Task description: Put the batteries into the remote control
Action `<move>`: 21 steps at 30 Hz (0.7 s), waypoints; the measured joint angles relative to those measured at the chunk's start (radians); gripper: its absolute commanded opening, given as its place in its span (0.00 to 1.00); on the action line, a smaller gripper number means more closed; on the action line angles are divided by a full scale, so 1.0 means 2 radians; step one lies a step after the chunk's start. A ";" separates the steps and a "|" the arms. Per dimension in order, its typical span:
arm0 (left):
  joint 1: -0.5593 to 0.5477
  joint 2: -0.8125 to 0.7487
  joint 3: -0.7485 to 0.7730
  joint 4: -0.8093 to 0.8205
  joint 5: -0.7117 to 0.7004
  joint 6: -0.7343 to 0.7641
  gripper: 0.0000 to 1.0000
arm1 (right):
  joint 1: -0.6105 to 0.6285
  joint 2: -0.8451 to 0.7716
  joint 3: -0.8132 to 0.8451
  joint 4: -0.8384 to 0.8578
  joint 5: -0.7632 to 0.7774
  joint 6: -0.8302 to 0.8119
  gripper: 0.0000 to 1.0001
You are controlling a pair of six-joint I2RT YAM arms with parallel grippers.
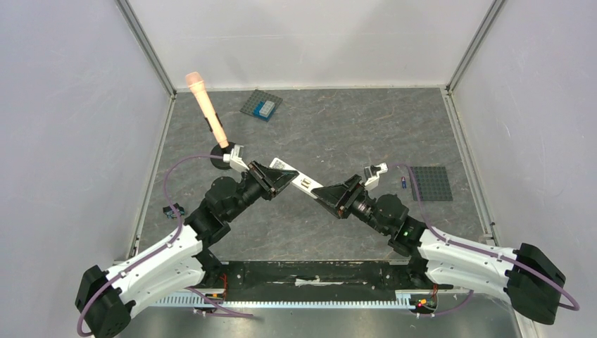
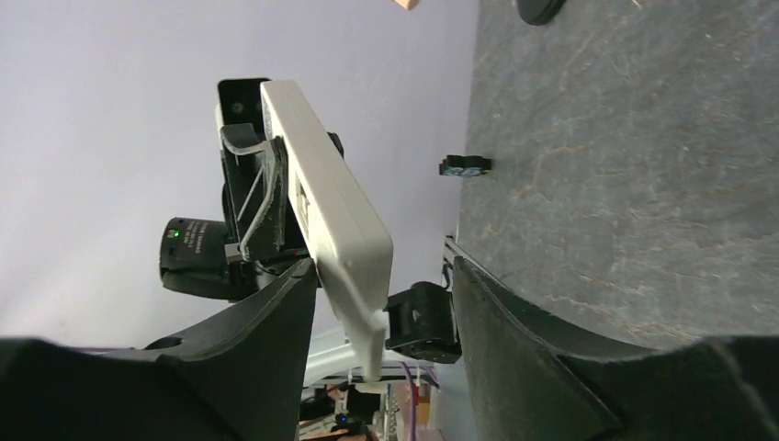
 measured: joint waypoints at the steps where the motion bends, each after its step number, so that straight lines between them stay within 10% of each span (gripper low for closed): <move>1: 0.000 -0.003 -0.003 -0.005 -0.006 0.006 0.02 | 0.000 0.002 0.000 -0.006 0.000 0.000 0.59; 21: 0.000 0.015 -0.019 -0.175 -0.172 0.092 0.02 | -0.036 0.125 0.000 -0.039 0.005 -0.020 0.61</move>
